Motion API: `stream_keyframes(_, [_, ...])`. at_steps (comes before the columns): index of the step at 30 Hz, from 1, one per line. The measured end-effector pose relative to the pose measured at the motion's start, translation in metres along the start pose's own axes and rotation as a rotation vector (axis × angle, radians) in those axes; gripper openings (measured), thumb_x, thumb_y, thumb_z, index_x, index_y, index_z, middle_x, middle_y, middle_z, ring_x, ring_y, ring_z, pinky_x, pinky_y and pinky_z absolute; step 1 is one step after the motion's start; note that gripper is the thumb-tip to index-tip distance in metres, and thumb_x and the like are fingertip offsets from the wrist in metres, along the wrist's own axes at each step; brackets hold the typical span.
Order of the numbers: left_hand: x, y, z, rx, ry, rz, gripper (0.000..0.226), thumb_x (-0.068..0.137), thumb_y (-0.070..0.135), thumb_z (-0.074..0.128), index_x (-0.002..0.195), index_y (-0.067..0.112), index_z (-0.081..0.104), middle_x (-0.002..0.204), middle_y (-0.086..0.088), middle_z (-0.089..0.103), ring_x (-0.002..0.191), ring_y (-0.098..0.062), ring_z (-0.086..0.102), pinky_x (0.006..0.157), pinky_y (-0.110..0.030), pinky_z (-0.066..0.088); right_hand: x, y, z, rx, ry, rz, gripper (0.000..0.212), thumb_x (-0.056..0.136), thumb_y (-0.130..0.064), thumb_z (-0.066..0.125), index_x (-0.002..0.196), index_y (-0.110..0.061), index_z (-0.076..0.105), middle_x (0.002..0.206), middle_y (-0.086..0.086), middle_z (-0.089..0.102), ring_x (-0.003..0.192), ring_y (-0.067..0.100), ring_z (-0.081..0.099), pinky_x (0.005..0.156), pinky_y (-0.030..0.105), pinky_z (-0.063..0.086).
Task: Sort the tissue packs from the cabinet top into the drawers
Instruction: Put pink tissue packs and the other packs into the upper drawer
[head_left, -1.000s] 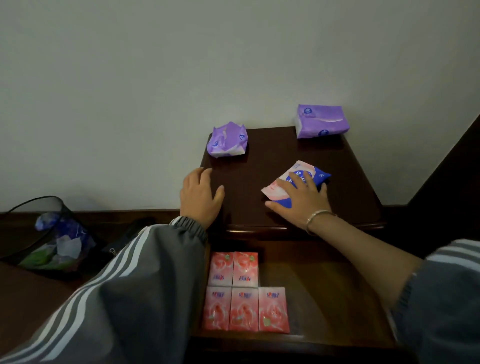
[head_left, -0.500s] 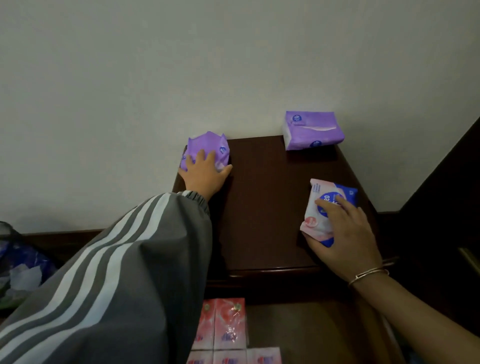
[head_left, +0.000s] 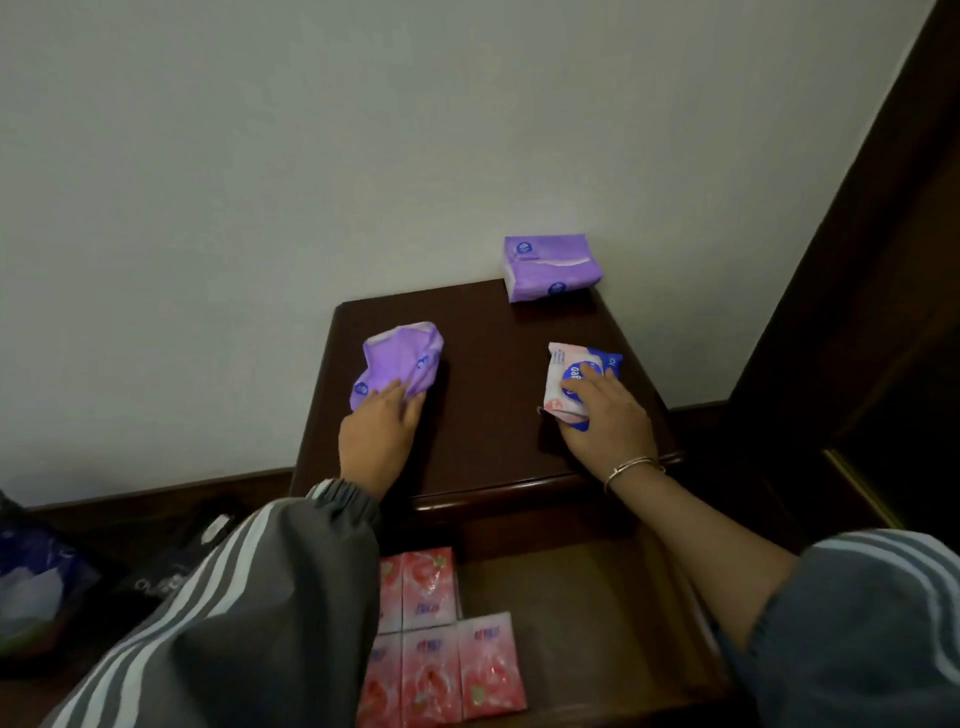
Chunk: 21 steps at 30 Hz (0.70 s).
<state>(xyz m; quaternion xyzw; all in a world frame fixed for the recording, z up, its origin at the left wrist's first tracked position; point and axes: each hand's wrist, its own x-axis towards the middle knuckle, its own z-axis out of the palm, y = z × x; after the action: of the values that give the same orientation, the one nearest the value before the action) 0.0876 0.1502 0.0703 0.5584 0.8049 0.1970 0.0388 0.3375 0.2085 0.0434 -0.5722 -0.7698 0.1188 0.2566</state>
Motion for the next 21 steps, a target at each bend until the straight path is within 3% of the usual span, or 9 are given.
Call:
stream_keyframes(4, [-0.064,0.02,-0.027,-0.168,0.017,0.019,0.044,0.097,0.039,0.047,0.131,0.011,0.055,0.132,-0.011,0.06,0.122,-0.028,0.054,0.092,-0.034,0.04,-0.012,0.0,-0.016,0.104,0.038,-0.023,0.035,0.084,-0.019,0.067,0.118,-0.012,0.065,0.132,0.01,0.058,0.128,0.03,0.049,0.098,0.038,0.043])
stream_keyframes(7, [-0.114,0.04,-0.042,-0.239,-0.023,0.067,0.044,0.095,0.037,0.052,0.13,0.011,0.056,0.13,-0.01,0.061,0.122,-0.024,0.055,0.093,-0.03,0.039,-0.032,0.003,-0.038,0.342,0.1,0.049,0.031,0.084,-0.013,0.067,0.114,-0.007,0.067,0.117,0.012,0.068,0.11,0.026,0.062,0.091,0.032,0.047])
stream_keyframes(10, [-0.162,0.065,-0.042,-0.15,-0.164,0.183,0.044,0.095,0.043,0.048,0.132,0.02,0.055,0.138,-0.002,0.056,0.125,-0.018,0.052,0.095,-0.025,0.038,-0.066,0.009,-0.066,0.678,0.17,0.194,0.007,0.087,-0.014,0.063,0.086,-0.014,0.07,0.075,-0.003,0.068,0.075,0.014,0.059,0.065,0.013,0.044])
stream_keyframes(11, [-0.177,0.073,-0.038,-0.091,-0.215,0.243,0.046,0.095,0.046,0.045,0.135,0.024,0.052,0.142,0.001,0.052,0.127,-0.015,0.05,0.098,-0.024,0.036,-0.08,0.013,-0.076,0.766,0.204,0.245,0.014,0.088,-0.014,0.062,0.076,-0.02,0.066,0.068,-0.006,0.063,0.07,0.011,0.055,0.062,0.014,0.043])
stream_keyframes(13, [-0.202,0.09,-0.027,0.008,-0.3,0.349,0.047,0.095,0.052,0.039,0.137,0.032,0.048,0.146,0.007,0.046,0.131,-0.01,0.046,0.102,-0.024,0.037,-0.108,0.022,-0.094,0.932,0.243,0.324,0.018,0.089,-0.014,0.061,0.074,-0.024,0.064,0.073,-0.005,0.065,0.072,0.01,0.06,0.068,0.022,0.049])
stream_keyframes(15, [-0.22,0.106,-0.014,0.059,-0.384,0.367,0.045,0.094,0.054,0.037,0.13,0.033,0.052,0.143,0.008,0.049,0.128,-0.014,0.049,0.1,-0.03,0.042,-0.133,0.031,-0.113,0.99,0.229,0.331,0.015,0.089,-0.015,0.06,0.08,-0.026,0.066,0.08,-0.009,0.069,0.075,0.004,0.066,0.068,0.019,0.053])
stream_keyframes(18, [-0.22,0.125,0.013,0.141,-0.448,0.285,0.043,0.095,0.054,0.036,0.113,0.023,0.059,0.125,0.001,0.06,0.113,-0.024,0.058,0.086,-0.036,0.046,-0.158,0.042,-0.13,0.963,0.161,0.368,0.011,0.089,-0.02,0.06,0.083,-0.028,0.065,0.084,-0.005,0.069,0.079,0.006,0.065,0.068,0.022,0.051])
stream_keyframes(21, [-0.202,0.135,0.038,0.112,-0.54,0.2,0.044,0.096,0.053,0.036,0.115,0.02,0.058,0.125,-0.006,0.059,0.113,-0.029,0.057,0.09,-0.037,0.045,-0.168,0.05,-0.137,0.933,0.126,0.395,0.01,0.09,-0.021,0.059,0.084,-0.028,0.063,0.085,-0.001,0.068,0.083,0.011,0.063,0.069,0.024,0.048])
